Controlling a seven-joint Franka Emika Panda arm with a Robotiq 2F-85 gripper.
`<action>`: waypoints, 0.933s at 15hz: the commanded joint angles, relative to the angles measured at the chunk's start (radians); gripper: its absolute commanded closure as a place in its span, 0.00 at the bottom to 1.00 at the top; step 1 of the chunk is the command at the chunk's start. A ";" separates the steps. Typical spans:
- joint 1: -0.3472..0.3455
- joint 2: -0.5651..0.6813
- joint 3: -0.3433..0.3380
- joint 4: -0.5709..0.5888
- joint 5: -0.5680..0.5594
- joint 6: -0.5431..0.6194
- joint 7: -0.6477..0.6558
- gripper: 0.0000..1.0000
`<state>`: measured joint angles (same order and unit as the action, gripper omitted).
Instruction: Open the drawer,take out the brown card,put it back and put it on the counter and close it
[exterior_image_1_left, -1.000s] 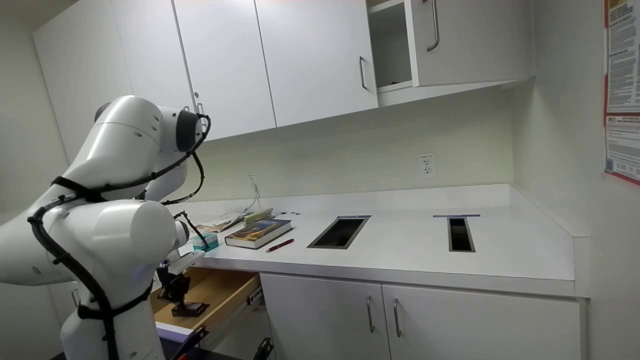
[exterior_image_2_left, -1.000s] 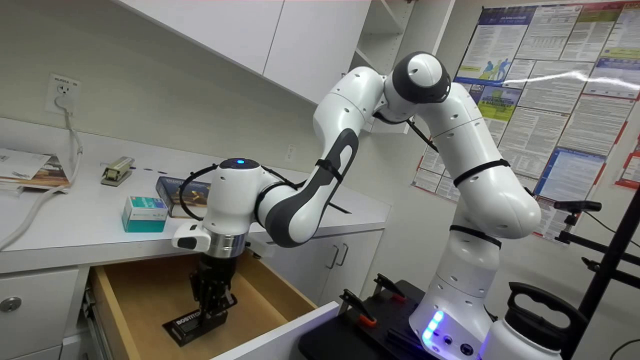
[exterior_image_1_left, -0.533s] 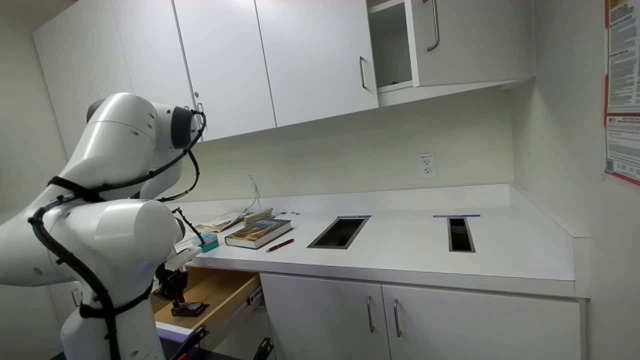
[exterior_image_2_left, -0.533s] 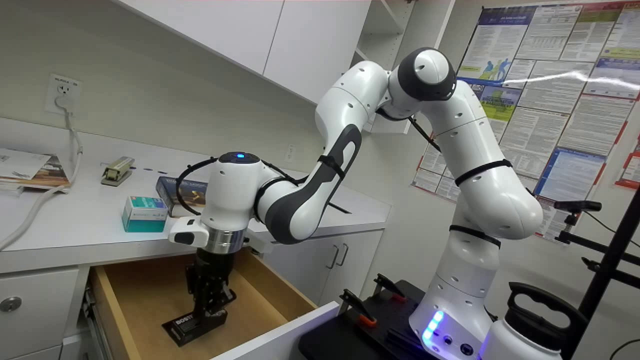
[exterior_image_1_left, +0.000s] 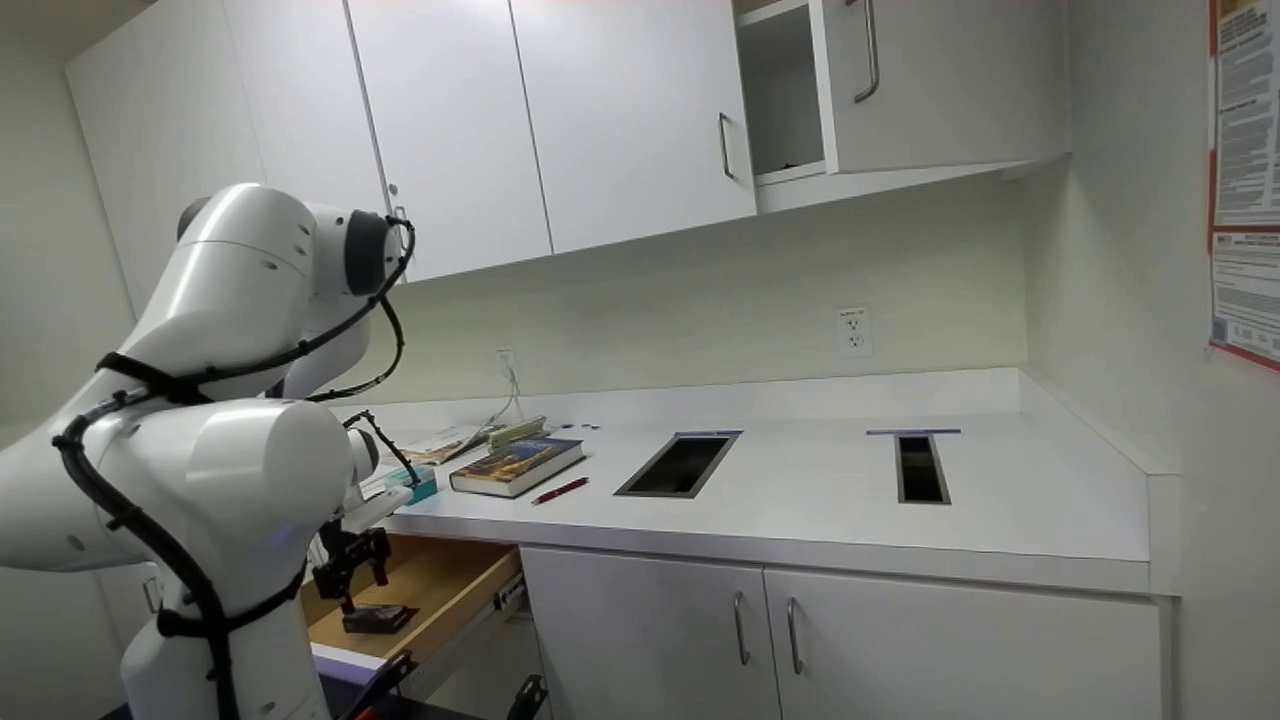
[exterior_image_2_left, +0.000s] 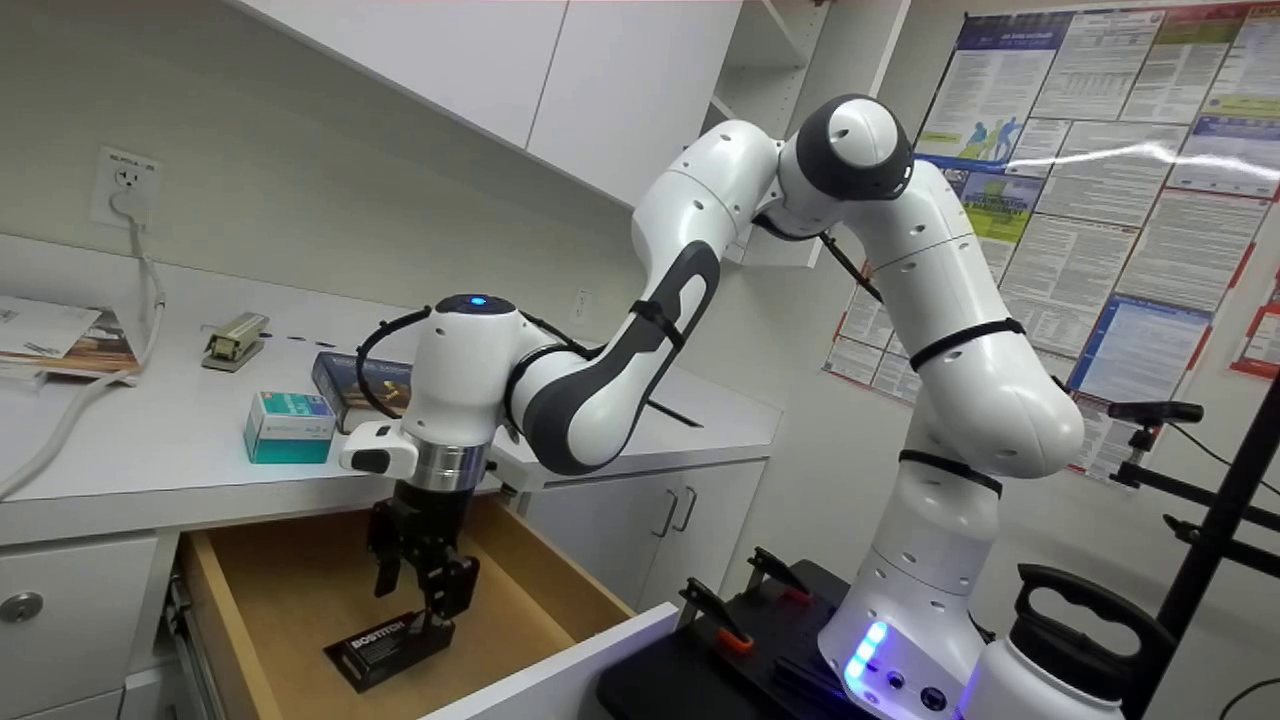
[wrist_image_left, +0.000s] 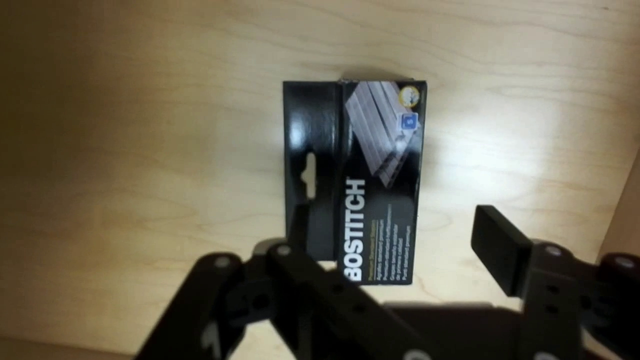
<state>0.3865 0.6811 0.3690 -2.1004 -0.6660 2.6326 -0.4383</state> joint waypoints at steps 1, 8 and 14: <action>-0.026 0.030 0.007 0.032 0.056 -0.030 -0.089 0.00; -0.041 0.058 0.002 0.036 0.092 -0.021 -0.143 0.00; -0.046 0.089 0.005 0.046 0.105 -0.014 -0.147 0.00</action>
<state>0.3474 0.7526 0.3689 -2.0763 -0.5925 2.6325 -0.5455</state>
